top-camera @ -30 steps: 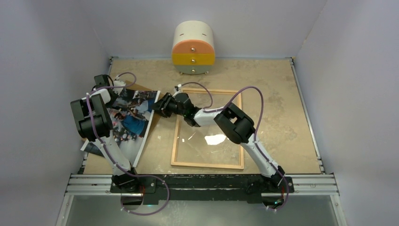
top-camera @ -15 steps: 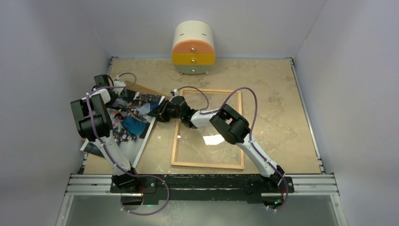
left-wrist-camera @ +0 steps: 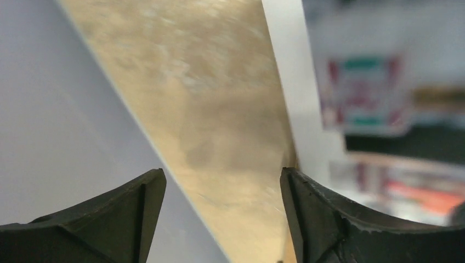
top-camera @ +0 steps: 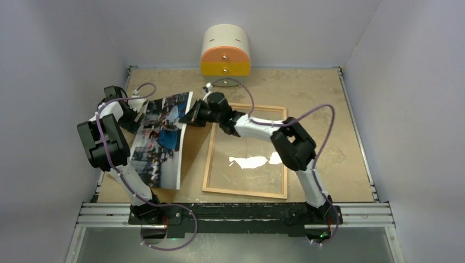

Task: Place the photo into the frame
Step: Pick up the photo at the center of the board, then turn over the photo from the photo frame.

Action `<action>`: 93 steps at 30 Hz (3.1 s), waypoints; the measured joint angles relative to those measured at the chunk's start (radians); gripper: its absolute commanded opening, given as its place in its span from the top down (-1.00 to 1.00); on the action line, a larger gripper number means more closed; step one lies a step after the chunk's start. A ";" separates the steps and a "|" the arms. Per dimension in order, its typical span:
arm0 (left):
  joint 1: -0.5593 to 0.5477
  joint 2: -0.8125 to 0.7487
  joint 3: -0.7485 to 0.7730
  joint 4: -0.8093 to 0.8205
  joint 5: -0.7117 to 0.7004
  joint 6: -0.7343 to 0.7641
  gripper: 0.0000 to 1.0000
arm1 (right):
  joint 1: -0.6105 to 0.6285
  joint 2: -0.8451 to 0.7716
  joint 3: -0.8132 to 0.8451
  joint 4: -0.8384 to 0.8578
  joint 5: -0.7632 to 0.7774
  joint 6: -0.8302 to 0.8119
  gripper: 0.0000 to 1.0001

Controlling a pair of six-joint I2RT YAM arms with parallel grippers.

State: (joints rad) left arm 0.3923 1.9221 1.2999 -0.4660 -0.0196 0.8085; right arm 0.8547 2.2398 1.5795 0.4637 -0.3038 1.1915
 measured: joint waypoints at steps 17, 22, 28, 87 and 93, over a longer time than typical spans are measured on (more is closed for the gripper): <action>-0.009 -0.093 -0.004 -0.225 0.152 -0.039 -0.79 | -0.319 -0.742 0.071 -0.919 0.138 -0.527 1.00; -0.013 -0.093 -0.004 -0.235 0.175 -0.043 -0.81 | -0.361 -0.834 0.228 -1.267 0.377 -0.633 1.00; -0.029 -0.094 -0.004 -0.249 0.200 -0.060 -0.82 | -0.362 -0.861 0.619 -1.573 0.602 -0.720 1.00; -0.053 -0.168 -0.076 -0.207 0.183 -0.079 -0.88 | -0.215 -0.509 -0.150 -1.030 0.512 0.025 1.00; -0.053 -0.168 -0.082 -0.204 0.180 -0.070 -0.89 | -0.214 -0.472 -0.096 -1.053 0.521 -0.040 1.00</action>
State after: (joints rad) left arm 0.3389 1.7538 1.2179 -0.6704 0.1600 0.7387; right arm 0.6411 1.7683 1.4837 -0.5896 0.2176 1.1511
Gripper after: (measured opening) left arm 0.942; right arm 0.004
